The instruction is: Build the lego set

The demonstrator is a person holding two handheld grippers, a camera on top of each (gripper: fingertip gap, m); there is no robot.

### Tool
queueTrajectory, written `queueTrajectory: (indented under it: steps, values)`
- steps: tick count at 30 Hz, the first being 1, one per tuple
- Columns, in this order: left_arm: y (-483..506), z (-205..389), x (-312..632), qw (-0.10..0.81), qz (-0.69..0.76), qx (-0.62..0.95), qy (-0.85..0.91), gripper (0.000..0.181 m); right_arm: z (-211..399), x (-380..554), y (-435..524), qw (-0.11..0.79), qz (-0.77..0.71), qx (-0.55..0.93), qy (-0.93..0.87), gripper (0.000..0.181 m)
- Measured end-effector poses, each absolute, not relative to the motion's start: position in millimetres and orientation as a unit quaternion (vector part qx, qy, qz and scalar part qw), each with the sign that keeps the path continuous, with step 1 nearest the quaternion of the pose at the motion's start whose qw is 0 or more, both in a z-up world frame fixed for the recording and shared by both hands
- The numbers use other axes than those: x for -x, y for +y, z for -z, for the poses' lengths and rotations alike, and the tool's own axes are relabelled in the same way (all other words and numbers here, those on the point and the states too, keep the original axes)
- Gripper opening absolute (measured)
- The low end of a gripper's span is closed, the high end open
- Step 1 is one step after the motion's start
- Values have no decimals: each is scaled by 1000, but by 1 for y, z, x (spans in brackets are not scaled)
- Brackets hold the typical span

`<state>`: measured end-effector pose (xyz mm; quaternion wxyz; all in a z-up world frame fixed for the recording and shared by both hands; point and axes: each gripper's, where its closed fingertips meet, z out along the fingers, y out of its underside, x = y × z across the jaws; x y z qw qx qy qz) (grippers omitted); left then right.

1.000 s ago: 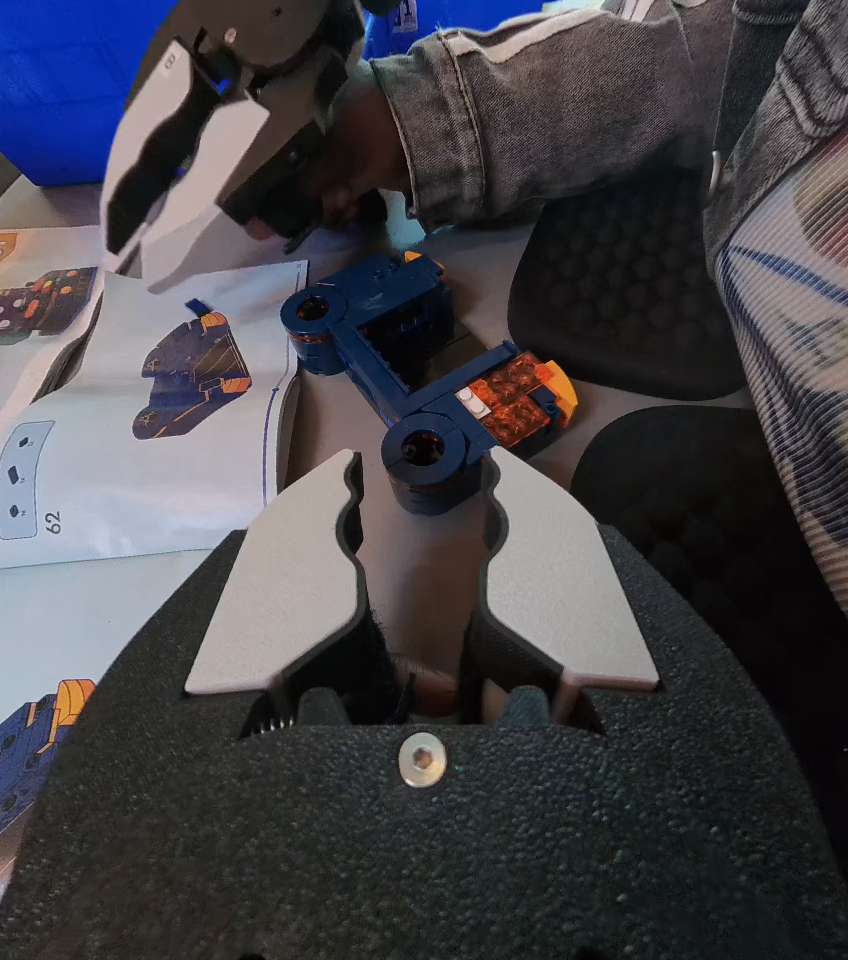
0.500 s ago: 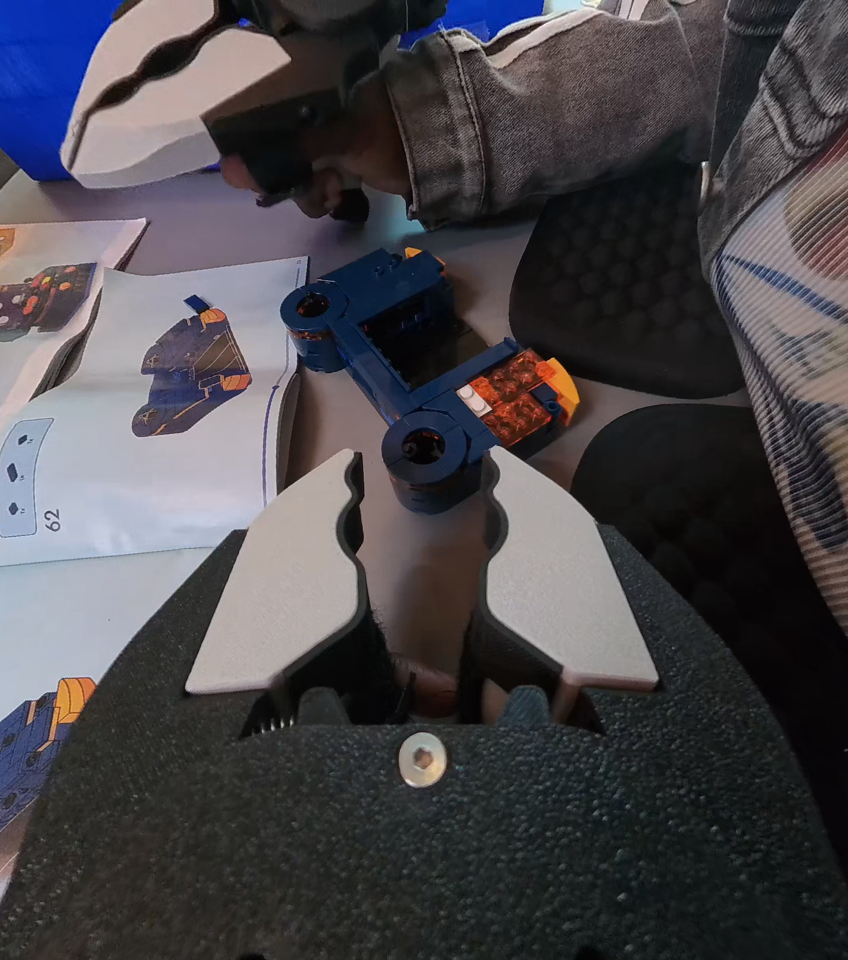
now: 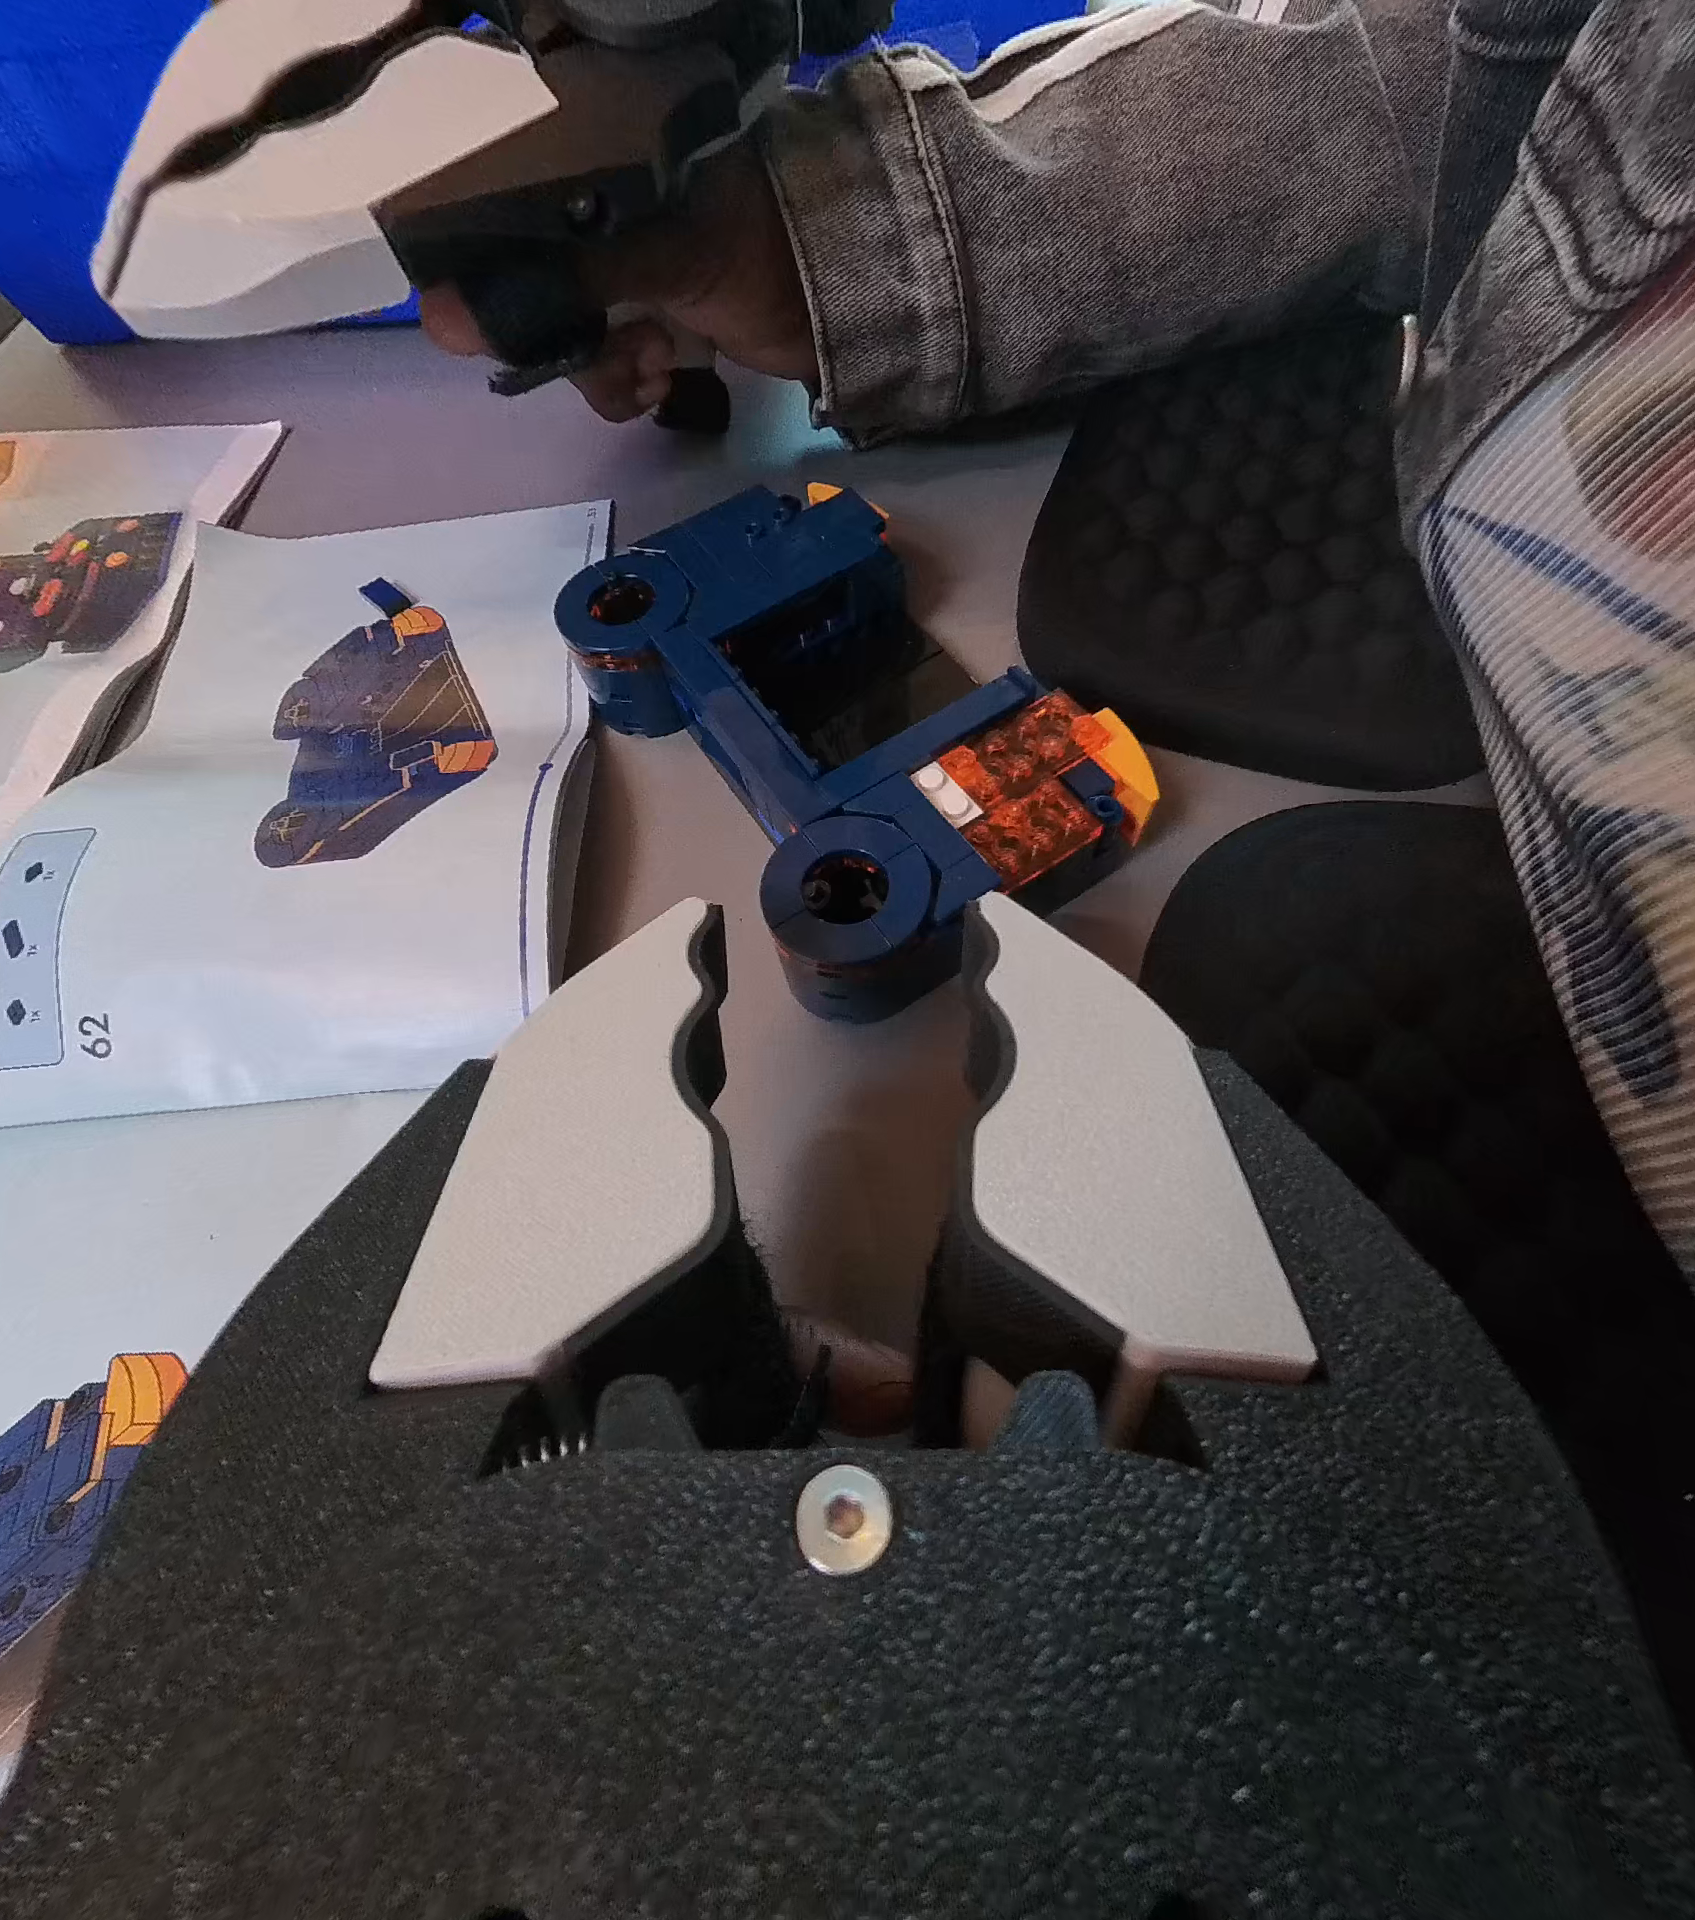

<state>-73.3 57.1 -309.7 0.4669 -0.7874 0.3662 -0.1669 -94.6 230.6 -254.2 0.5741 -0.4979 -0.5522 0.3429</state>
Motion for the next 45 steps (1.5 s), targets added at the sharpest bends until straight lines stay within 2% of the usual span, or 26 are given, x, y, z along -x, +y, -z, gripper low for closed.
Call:
queueTrajectory:
  steps: [9,14,21,26,28,31,33,35,37,41,43,45]
  values:
    - [57,310,74,466,169,788,364,44,251,93,229,570,-364,497,-543,1]
    - [57,309,74,465,172,790,362,44,227,86,226,586,-412,480,-507,7]
    - [59,309,75,466,173,792,354,44,145,47,207,651,-482,388,-440,0]
    - [59,307,76,469,178,792,348,43,60,-35,213,748,-463,333,-339,0]
    - [59,305,77,471,187,791,344,43,43,-66,220,749,-471,344,-314,0]
    - [59,300,78,478,213,786,329,44,45,-84,238,692,-474,416,-351,0]
    - [62,292,84,496,231,781,302,44,63,-86,258,619,-451,498,-407,0]
    - [64,281,90,525,243,768,275,44,93,-90,275,513,-413,578,-481,3]
    - [64,270,97,559,249,750,250,42,134,-101,296,396,-345,652,-548,16]
    - [62,253,112,612,263,718,203,38,219,-118,336,175,-205,748,-607,29]
    - [60,246,118,632,272,702,184,37,250,-127,347,95,-128,751,-640,21]
    - [58,241,123,645,284,689,169,37,267,-128,348,44,-87,693,-714,10]
